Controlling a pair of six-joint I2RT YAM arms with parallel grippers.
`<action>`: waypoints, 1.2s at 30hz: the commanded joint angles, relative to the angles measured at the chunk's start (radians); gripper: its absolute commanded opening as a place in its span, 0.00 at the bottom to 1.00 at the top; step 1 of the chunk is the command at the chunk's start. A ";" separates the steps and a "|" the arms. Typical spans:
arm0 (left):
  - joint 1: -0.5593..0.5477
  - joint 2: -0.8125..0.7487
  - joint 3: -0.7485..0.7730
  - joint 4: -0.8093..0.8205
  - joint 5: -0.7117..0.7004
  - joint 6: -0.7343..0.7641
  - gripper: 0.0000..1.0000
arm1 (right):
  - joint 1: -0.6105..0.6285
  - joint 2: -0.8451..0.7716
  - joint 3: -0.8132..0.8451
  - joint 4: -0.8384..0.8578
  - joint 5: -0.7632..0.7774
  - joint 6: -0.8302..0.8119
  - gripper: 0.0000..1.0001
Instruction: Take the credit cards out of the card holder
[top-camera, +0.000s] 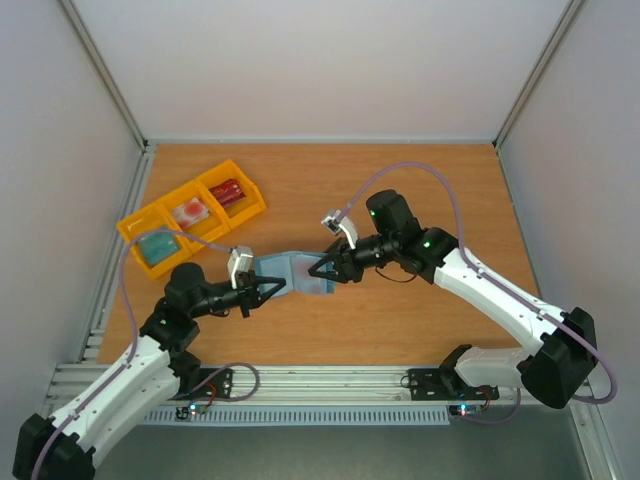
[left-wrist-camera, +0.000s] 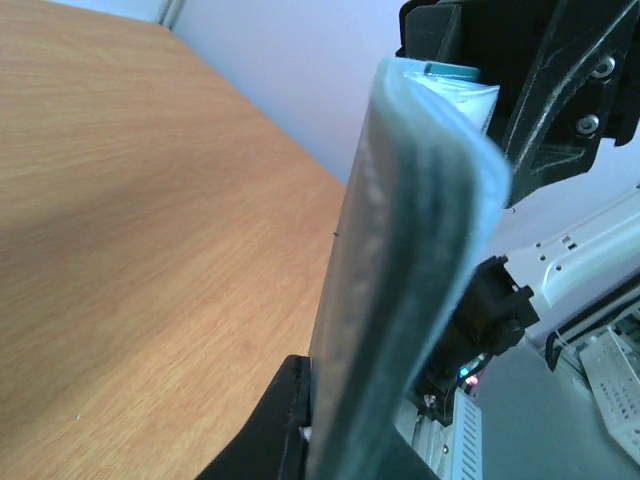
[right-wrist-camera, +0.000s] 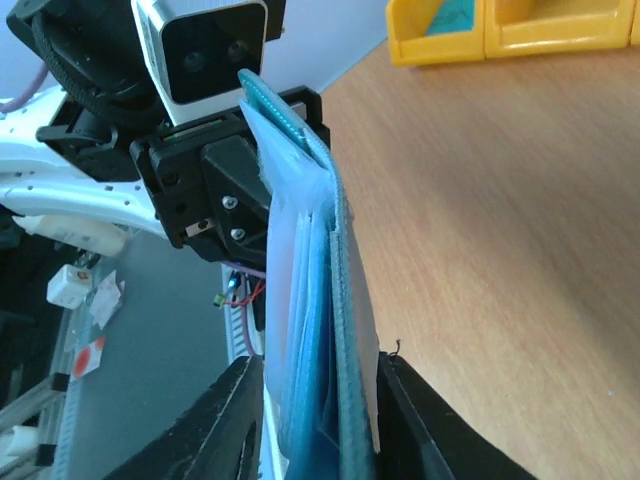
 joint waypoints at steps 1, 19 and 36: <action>-0.002 -0.081 -0.035 0.180 -0.075 -0.109 0.00 | 0.008 0.015 -0.047 0.111 -0.024 0.029 0.35; -0.003 -0.177 -0.061 0.180 -0.063 -0.081 0.00 | -0.002 -0.030 -0.097 0.139 -0.057 -0.017 0.41; -0.017 -0.158 -0.063 0.185 -0.061 -0.075 0.00 | 0.127 0.106 0.043 0.190 0.124 -0.086 0.48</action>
